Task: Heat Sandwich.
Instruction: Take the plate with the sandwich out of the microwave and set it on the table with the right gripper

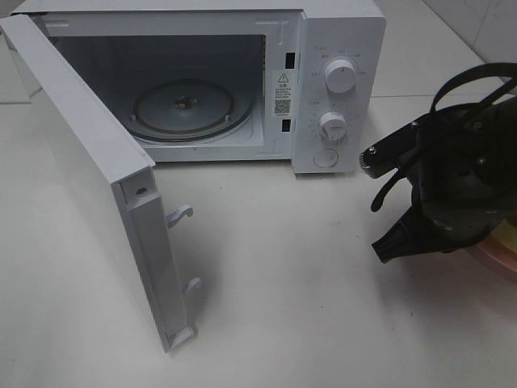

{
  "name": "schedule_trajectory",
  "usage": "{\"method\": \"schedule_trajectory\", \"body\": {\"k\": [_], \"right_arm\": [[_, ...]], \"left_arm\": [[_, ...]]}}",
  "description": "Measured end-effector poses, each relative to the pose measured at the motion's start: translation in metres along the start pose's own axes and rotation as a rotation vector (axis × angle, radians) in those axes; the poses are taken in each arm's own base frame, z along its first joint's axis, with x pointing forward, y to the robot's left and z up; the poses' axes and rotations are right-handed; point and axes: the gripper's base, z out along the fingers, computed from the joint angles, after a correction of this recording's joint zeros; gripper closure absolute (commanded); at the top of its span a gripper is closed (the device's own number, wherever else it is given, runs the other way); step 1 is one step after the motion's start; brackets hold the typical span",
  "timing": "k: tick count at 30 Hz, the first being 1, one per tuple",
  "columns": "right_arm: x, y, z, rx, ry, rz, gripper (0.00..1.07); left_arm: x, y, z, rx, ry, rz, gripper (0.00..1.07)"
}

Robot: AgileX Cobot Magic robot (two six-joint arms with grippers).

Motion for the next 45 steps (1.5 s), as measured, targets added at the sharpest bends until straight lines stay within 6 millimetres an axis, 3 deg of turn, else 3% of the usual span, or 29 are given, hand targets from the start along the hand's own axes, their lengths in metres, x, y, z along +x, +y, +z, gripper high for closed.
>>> {"method": "schedule_trajectory", "body": {"k": [13,29,35,42,45], "right_arm": [[-0.004,-0.004,0.031,-0.007,0.027,0.056,1.05],[0.002,0.017,0.057,-0.020,0.066,0.015,1.01],[0.003,0.018,0.058,-0.021,0.069,0.014,0.92],[0.000,0.018,0.056,-0.021,0.089,0.037,0.67],[-0.002,0.017,0.054,-0.032,0.094,0.041,0.63]], "left_arm": [[0.000,0.000,0.000,0.000,0.000,0.000,0.09],[0.000,0.000,0.000,0.000,0.000,0.000,0.09],[0.000,0.000,0.000,0.000,0.000,0.000,0.09],[0.000,0.000,0.000,0.000,0.000,0.000,0.09],[0.000,0.000,0.000,0.000,0.000,0.000,0.09]]}}
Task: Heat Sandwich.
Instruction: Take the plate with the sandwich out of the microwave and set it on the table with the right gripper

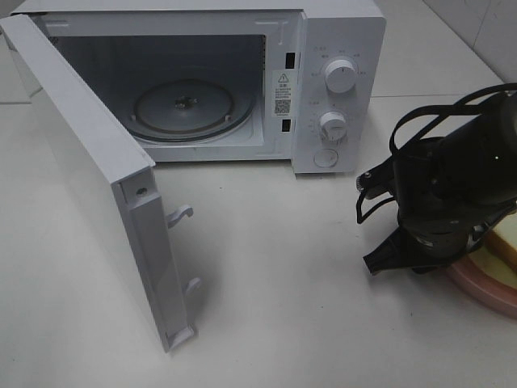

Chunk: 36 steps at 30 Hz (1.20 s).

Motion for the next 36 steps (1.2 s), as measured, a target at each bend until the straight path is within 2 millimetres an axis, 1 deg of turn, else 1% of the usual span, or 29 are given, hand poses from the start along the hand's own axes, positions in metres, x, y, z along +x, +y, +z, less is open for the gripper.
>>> {"method": "schedule_trajectory", "body": {"k": [2,5,8,10,12,14,15,16,18,19,20,21,22,23,24,25,28,29,30,32,33,34,36], "right_arm": [[-0.003,-0.002,-0.006,-0.018,-0.001,-0.005,0.61],[-0.004,-0.004,-0.011,-0.031,-0.005,-0.021,0.61],[-0.006,-0.011,-0.025,-0.061,-0.024,-0.028,0.61],[-0.006,-0.013,-0.029,-0.070,-0.030,-0.032,0.61],[-0.006,-0.019,-0.040,-0.098,-0.048,-0.043,0.60],[-0.006,-0.021,-0.043,-0.107,-0.052,-0.053,0.59],[-0.006,-0.025,-0.051,-0.129,-0.059,-0.069,0.58],[-0.006,-0.027,-0.055,-0.140,-0.066,-0.076,0.53],[-0.004,-0.030,-0.062,-0.167,-0.070,-0.091,0.47],[-0.004,-0.030,-0.062,-0.167,-0.070,-0.091,0.47],[-0.002,-0.032,-0.069,-0.198,-0.076,-0.117,0.40],[-0.002,-0.034,-0.073,-0.211,-0.081,-0.136,0.37],[-0.001,-0.035,-0.076,-0.227,-0.086,-0.147,0.33],[-0.001,-0.035,-0.076,-0.227,-0.086,-0.147,0.33],[0.000,-0.036,-0.080,-0.240,-0.090,-0.155,0.30],[0.002,-0.040,-0.087,-0.267,-0.101,-0.173,0.27],[0.006,-0.046,-0.099,-0.302,-0.117,-0.181,0.27],[0.006,-0.046,-0.099,-0.302,-0.117,-0.181,0.27],[0.008,-0.050,-0.107,-0.325,-0.134,-0.184,0.27],[0.011,-0.054,-0.115,-0.352,-0.154,-0.180,0.28],[0.011,-0.054,-0.115,-0.352,-0.154,-0.180,0.28],[0.014,-0.059,-0.124,-0.382,-0.176,-0.168,0.28],[0.018,-0.064,-0.132,-0.409,-0.194,-0.160,0.29]], "left_arm": [[0.000,0.000,0.000,0.000,0.000,0.000,0.09],[0.000,0.000,0.000,0.000,0.000,0.000,0.09],[0.000,0.000,0.000,0.000,0.000,0.000,0.09],[0.000,0.000,0.000,0.000,0.000,0.000,0.09],[0.000,0.000,0.000,0.000,0.000,0.000,0.09],[0.000,0.000,0.000,0.000,0.000,0.000,0.09],[0.000,0.000,0.000,0.000,0.000,0.000,0.09],[0.000,0.000,0.000,0.000,0.000,0.000,0.09],[0.000,0.000,0.000,0.000,0.000,0.000,0.09],[0.000,0.000,0.000,0.000,0.000,0.000,0.09],[0.000,0.000,0.000,0.000,0.000,0.000,0.09],[0.000,0.000,0.000,0.000,0.000,0.000,0.09],[0.000,0.000,0.000,0.000,0.000,0.000,0.09],[0.000,0.000,0.000,0.000,0.000,0.000,0.09],[0.000,0.000,0.000,0.000,0.000,0.000,0.09],[0.000,0.000,0.000,0.000,0.000,0.000,0.09],[0.000,0.000,0.000,0.000,0.000,0.000,0.09],[0.000,0.000,0.000,0.000,0.000,0.000,0.09],[0.000,0.000,0.000,0.000,0.000,0.000,0.09],[0.000,0.000,0.000,0.000,0.000,0.000,0.09],[0.000,0.000,0.000,0.000,0.000,0.000,0.09],[0.000,0.000,0.000,0.000,0.000,0.000,0.09],[0.000,0.000,0.000,0.000,0.000,0.000,0.09]]}}
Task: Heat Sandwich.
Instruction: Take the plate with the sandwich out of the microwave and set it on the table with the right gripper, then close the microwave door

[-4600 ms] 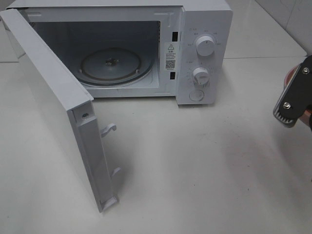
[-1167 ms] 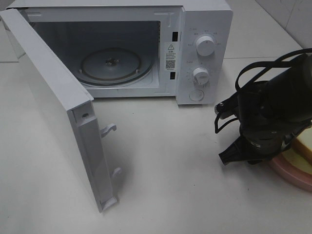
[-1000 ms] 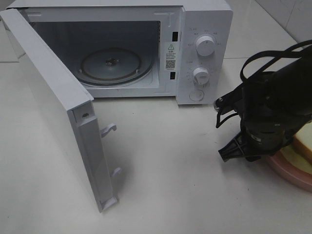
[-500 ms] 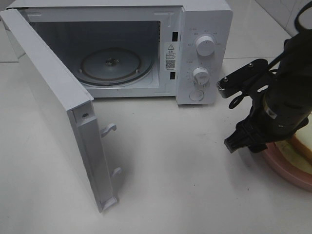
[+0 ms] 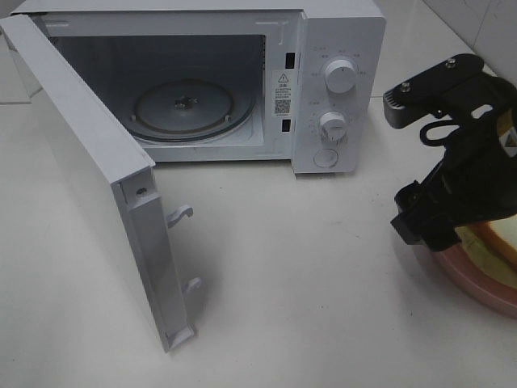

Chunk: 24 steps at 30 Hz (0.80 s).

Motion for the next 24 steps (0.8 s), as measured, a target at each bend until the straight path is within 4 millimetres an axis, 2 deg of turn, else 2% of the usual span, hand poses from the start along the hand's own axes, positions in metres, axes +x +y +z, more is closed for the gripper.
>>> {"method": "schedule_trajectory", "body": {"k": [2,6,11,15,24], "right_arm": [[0.001,0.000,-0.006,-0.012,-0.014,0.001,0.29],[0.013,-0.005,-0.036,-0.050,-0.076,0.006,0.30],[0.020,-0.009,-0.050,-0.047,-0.103,0.007,0.31],[0.036,-0.016,-0.074,-0.042,-0.150,0.032,0.31],[0.061,-0.023,-0.099,-0.047,-0.160,0.069,0.31]], "left_arm": [[0.000,0.000,0.000,0.000,0.000,0.000,0.09],[0.000,0.000,0.000,0.000,0.000,0.000,0.09],[0.000,0.000,0.000,0.000,0.000,0.000,0.09],[0.000,0.000,0.000,0.000,0.000,0.000,0.09],[0.000,0.000,0.000,0.000,0.000,0.000,0.09]]}}
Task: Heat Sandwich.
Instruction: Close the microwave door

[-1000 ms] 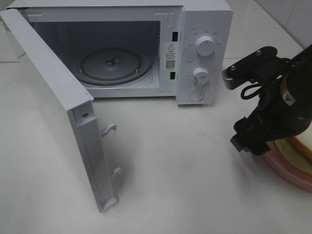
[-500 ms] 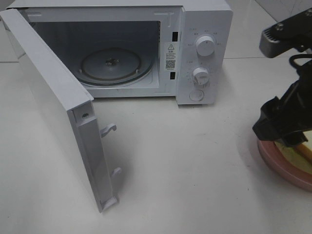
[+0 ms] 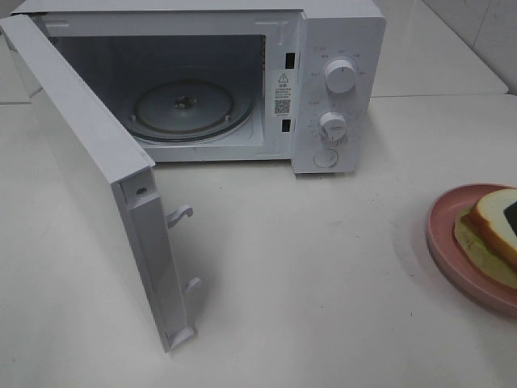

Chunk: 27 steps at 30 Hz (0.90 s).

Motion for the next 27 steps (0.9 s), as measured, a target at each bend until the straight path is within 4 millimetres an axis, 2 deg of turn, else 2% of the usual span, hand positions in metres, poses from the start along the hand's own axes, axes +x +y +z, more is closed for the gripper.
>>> {"method": "schedule_trajectory", "body": {"k": [11,17,24,27], "right_arm": [[0.034,-0.011,-0.039,0.002,-0.098,0.003,0.31],[0.053,-0.013,-0.041,0.000,-0.134,0.004,0.31],[0.081,-0.016,-0.028,0.044,-0.127,0.079,0.31],[0.086,-0.017,-0.026,0.066,-0.148,0.111,0.31]], "left_arm": [[0.000,0.000,0.000,0.000,0.000,0.000,0.09],[0.000,0.000,0.000,0.000,0.000,0.000,0.09],[0.000,0.000,0.000,0.000,0.000,0.000,0.09],[0.000,0.000,0.000,0.000,0.000,0.000,0.09]]}}
